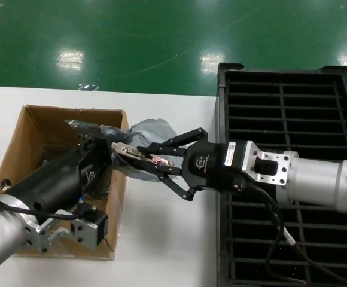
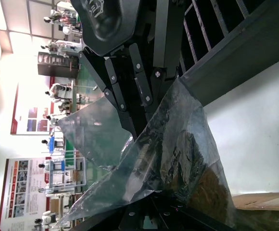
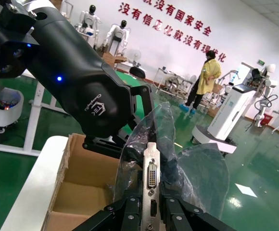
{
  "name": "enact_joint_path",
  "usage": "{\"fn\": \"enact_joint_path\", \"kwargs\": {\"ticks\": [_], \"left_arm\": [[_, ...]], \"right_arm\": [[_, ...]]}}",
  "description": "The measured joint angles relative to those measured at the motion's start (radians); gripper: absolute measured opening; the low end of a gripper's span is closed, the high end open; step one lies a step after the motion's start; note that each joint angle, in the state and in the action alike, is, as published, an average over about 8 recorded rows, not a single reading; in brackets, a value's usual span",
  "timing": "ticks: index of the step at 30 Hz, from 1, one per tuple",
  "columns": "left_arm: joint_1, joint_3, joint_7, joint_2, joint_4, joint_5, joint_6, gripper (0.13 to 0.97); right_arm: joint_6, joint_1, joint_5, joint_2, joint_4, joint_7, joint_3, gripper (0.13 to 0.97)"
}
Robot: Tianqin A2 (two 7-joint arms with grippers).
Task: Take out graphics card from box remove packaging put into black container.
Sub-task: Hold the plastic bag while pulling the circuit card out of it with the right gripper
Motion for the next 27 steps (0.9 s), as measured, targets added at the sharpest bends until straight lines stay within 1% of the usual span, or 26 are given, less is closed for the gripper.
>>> {"fn": "enact_joint_path", "kwargs": {"ticks": [13, 27], "left_arm": [[0.0, 0.0, 0.0, 0.0, 0.0, 0.0, 0.0, 0.138], [0.0, 0.0, 0.0, 0.0, 0.0, 0.0, 0.0, 0.138]], "right_arm": [[0.024, -0.038, -0.013, 0.033, 0.052, 0.042, 0.0, 0.188], [0.077, -0.093, 0.019, 0.06, 0.107, 0.061, 0.051, 0.188]]}}
